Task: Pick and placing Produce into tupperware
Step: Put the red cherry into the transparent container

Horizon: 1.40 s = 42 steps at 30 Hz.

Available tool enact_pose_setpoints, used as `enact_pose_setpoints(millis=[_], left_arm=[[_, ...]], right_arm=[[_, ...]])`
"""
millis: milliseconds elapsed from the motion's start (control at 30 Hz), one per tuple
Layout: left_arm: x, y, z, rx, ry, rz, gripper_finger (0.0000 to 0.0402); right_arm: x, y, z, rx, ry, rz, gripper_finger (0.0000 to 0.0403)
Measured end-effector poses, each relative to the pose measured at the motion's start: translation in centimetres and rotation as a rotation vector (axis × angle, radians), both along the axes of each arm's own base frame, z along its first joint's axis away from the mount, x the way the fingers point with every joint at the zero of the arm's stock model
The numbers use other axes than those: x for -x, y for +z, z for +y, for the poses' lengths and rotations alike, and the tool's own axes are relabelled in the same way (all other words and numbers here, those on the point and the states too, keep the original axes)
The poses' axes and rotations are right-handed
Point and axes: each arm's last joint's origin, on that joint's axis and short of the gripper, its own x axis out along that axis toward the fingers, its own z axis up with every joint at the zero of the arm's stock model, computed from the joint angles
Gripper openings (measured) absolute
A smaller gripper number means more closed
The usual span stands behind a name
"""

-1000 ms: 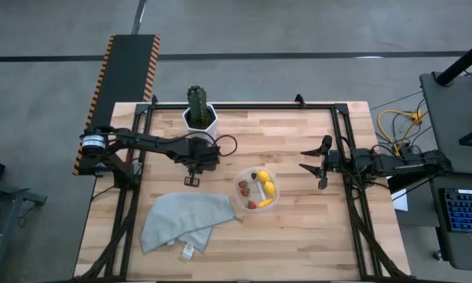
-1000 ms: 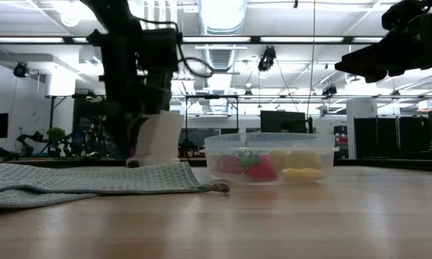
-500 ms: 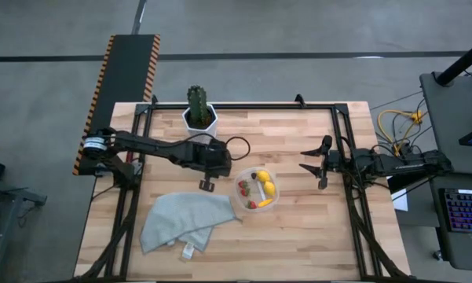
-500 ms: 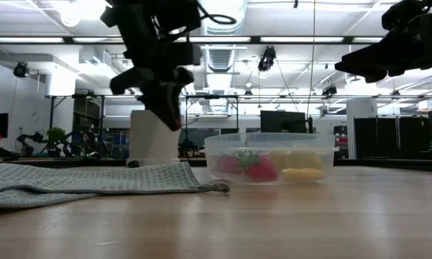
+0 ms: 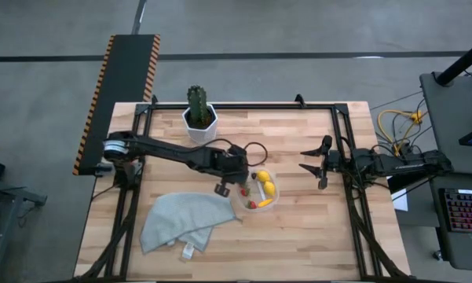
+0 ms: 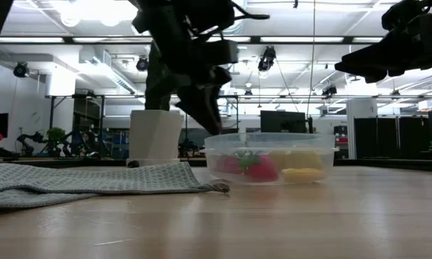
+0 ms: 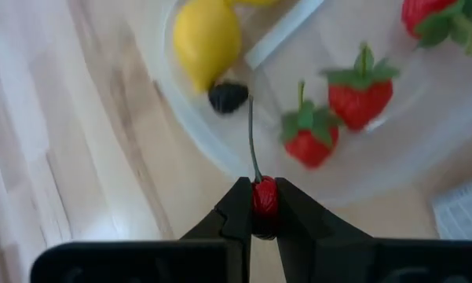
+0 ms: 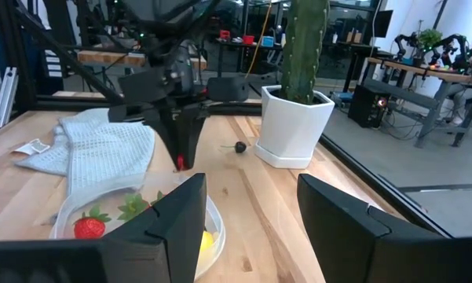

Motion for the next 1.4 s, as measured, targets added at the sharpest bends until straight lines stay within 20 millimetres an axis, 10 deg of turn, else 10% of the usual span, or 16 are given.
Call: enact_pose_setpoints(millis=[1400], left_arm=[[-4.7, -2.3, -1.7, -0.08, -0.152, 0.001, 0.0051]], right_arm=[[0.0, -0.1, 0.0, -0.01, -0.001, 0.008, 0.0194]])
